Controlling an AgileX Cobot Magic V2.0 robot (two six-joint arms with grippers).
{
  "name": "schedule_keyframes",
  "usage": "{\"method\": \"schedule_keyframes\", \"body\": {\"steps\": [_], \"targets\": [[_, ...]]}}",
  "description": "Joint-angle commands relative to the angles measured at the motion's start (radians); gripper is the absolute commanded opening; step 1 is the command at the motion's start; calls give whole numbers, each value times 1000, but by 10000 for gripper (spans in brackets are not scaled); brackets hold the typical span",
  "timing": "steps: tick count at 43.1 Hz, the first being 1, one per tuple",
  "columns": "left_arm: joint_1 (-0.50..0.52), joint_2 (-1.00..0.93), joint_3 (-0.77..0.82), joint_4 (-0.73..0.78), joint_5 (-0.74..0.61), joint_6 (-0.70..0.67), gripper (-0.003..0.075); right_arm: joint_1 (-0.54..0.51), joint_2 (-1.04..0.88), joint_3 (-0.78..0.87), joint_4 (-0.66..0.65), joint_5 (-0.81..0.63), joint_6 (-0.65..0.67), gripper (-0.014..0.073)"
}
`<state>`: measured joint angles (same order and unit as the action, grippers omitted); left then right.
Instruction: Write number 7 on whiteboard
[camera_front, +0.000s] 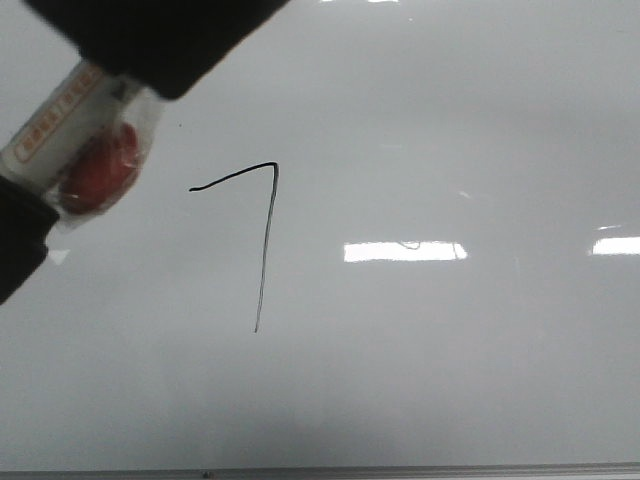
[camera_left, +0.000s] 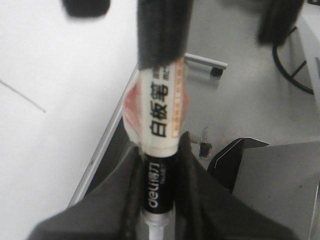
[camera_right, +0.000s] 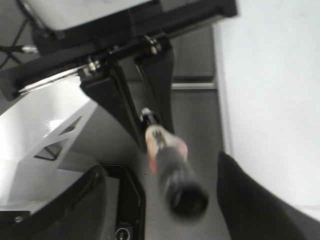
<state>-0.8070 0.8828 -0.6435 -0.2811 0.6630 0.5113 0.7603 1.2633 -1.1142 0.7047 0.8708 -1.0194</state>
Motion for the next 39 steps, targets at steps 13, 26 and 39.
{"method": "schedule_keyframes", "body": {"steps": [13, 26, 39], "targets": [[498, 141, -35, 11, -134, -187, -20, -269, -324, 128, -44, -29, 215, 455], [862, 285, -35, 7, -261, -187, -20, -455, -637, 482, -44, -263, 472, 53], [912, 453, -35, 7, -489, -187, -20, -547, -839, 649, -42, -416, 497, -69]]}}
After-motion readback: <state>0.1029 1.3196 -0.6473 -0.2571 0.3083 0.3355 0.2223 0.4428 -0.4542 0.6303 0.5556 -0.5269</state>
